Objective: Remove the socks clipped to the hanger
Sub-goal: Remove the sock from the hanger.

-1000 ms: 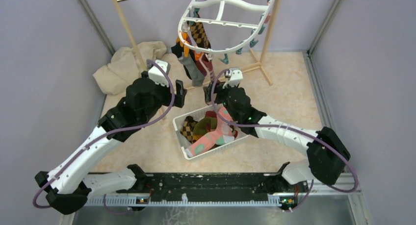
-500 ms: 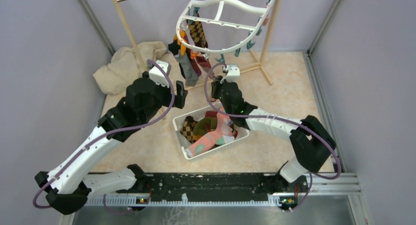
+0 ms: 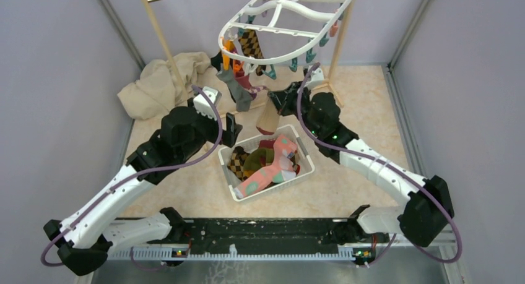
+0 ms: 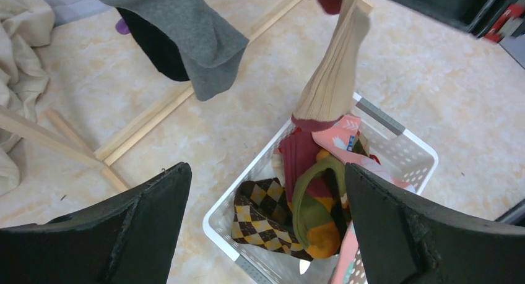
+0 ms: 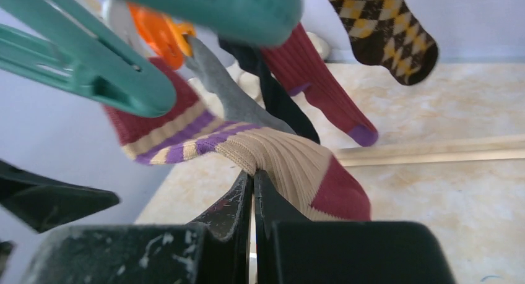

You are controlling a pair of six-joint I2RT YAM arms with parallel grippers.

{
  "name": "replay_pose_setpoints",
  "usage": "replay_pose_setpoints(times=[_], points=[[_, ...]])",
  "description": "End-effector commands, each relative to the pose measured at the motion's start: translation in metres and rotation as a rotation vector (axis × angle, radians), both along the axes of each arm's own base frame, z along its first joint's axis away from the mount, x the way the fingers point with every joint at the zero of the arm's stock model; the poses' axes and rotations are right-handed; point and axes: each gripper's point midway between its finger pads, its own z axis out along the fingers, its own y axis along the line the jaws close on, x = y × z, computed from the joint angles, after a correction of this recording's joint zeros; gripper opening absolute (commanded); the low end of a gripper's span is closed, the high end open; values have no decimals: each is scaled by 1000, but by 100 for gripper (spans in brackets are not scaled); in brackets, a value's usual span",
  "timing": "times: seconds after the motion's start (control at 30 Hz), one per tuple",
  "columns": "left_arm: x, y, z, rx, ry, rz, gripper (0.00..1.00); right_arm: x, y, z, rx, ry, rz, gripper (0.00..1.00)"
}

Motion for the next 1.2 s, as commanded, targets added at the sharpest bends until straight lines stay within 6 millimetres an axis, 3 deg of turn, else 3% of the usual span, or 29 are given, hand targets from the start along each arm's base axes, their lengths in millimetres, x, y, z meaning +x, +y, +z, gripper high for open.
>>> replay_pose_setpoints(times=[0.0,0.13,0.43,0.6,0.93,1.17], points=[[-8,-8,8,-61,-50,-73,99,-31,5,49,131,-16,193,0],[-14,-16,-5,-86,-48,-125,99,-43,5,55,215,23,305,0],[-34,-41,-14,-186,-41,-286,99,-80,13,62,395,98,519,0],[-36,-44,-19,-198,-59,-305,99,-97,14,72,461,105,611,0],[-48,-62,-21,-244,-86,-430,99,-107,14,71,492,127,659,0],[-45,-75,-18,-265,-103,-473,99,-110,15,69,514,139,683,0]])
